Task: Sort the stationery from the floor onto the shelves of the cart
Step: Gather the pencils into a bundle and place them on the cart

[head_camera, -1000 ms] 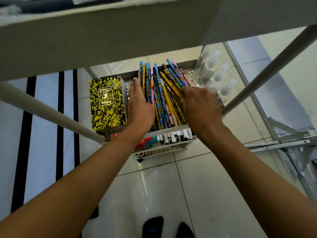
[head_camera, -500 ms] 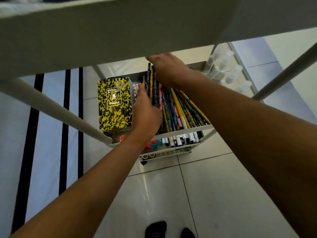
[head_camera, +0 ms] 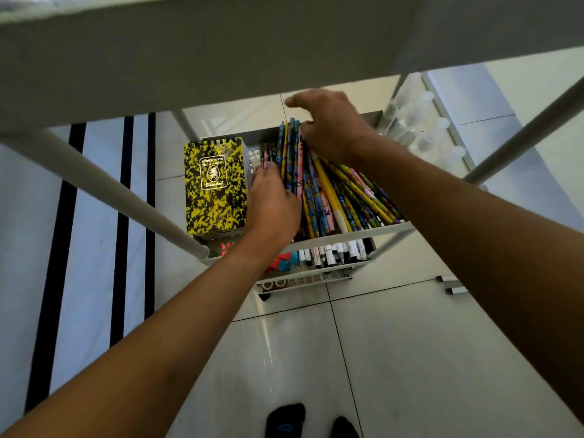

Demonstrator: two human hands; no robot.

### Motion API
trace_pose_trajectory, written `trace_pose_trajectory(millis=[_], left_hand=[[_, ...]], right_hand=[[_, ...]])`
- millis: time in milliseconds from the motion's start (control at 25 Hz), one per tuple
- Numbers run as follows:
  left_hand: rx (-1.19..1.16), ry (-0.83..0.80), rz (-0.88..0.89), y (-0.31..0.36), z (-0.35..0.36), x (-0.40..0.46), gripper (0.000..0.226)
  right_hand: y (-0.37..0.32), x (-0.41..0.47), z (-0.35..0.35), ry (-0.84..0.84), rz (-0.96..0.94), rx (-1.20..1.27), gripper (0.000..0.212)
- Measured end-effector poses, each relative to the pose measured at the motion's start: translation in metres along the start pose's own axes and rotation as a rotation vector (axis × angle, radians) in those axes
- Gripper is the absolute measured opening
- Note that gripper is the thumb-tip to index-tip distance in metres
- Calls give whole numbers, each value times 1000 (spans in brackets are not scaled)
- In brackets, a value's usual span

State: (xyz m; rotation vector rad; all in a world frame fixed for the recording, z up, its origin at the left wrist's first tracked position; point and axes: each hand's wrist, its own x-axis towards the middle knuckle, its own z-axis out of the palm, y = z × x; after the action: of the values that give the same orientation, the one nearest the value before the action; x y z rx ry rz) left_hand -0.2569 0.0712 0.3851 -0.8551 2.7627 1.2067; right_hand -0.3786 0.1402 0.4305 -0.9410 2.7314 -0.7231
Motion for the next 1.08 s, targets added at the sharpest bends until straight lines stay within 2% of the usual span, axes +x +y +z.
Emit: trace_pose_trajectory(millis=[80,160,320,480,600,880,1000,1080], left_hand=[[17,-3,12,-1,-1,-3,54],[77,12,45,-2,-2,-7,58],[227,38,131,-5,-1,-12,60],[265,65,144,-6,0,-11,65],[246,83,135,-1,1,-13,55],[432,82,139,1,5,-11,55],[454,86,105,4,2,-11,56],[431,95,148,4,0,-12,61]], right_hand=[[5,-22,-6,136,57,40,34],[7,-53,-1,134,91,49,23],[7,-91,20,150,112,-136,23],[12,-94,12,213,206,-279,25],[13,-95,9,135,209,-387,21],[1,-74,11,29,207,-291,18],[10,-79,7,142,246,-166,18],[15,-79,6,225,237,-209,17]])
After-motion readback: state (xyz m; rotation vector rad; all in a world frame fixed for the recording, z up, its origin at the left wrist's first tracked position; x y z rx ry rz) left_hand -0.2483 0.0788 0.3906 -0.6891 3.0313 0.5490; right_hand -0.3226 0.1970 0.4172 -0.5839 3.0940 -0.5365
